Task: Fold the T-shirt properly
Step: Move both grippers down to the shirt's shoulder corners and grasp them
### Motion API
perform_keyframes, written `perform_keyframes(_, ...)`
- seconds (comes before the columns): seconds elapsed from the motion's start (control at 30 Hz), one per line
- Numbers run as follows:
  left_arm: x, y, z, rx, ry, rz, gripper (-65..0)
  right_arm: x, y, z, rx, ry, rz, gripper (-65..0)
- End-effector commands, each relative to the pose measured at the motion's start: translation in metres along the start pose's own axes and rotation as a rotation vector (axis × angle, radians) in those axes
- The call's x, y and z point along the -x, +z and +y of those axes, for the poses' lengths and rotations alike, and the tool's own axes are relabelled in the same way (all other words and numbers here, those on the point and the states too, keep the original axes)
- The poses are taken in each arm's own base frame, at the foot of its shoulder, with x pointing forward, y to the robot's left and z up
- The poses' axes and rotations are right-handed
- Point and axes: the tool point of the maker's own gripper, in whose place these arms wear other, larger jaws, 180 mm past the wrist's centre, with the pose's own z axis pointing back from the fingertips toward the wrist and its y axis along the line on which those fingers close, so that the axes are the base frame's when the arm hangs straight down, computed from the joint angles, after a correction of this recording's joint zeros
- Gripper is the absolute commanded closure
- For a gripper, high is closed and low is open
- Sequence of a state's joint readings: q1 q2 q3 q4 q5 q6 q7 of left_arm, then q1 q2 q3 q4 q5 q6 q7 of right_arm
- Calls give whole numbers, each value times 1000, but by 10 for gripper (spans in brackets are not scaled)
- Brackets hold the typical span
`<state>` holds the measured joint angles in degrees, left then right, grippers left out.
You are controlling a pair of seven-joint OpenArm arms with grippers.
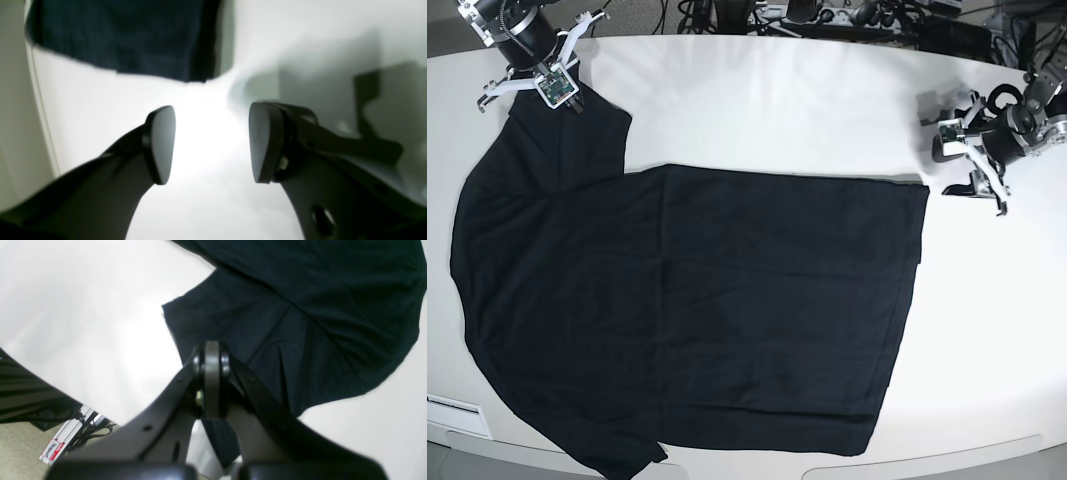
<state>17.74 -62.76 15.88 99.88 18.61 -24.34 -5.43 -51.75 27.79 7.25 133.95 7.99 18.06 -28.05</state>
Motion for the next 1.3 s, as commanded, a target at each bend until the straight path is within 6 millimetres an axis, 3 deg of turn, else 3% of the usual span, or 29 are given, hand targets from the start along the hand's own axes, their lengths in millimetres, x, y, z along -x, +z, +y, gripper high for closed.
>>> perform_keyframes(0.0,2,2,5,12,-31,4,-358,-6,3,-1,1,7,-24,0)
perform_keyframes(0.17,-2,-10,4,62,-105,-7,-358,-6,3,-1,1,7,-24,0)
perform_keyframes(0.37,4,-26,21,49,-160,3,-358,-7,3,1,-9,-1,-28,0)
perform_keyframes(0.63,-19,-58,32,46,-176,-60,-355,-9,3,12,-70,-16,-39,0)
perform_keyframes(0.67,-23,-61,31,47,-175,-64,-328,-8,3,11,-67,-11,-36,0)
perform_keyframes(0.73,-29,-64,31,42,-146,-80,-166,-6,3,11,-62,14,-27,-8)
perform_keyframes(0.77,-30,-64,31,42,-125,-88,-59,-5,3,10,-59,33,-21,-71)
perform_keyframes(0.8,-32,-64,31,42,-102,-98,0,-5,3,12,-69,41,-20,-149)
perform_keyframes(0.9,-30,-64,36,16,-100,-83,0,0,2,18,-102,54,-9,-341)
perform_keyframes(1.07,-28,-63,44,-26,-101,-75,0,26,-8,15,-106,28,52,-360)
perform_keyframes(1.27,-28,-63,48,-48,-101,-75,0,56,-33,-3,-81,1,117,-360)
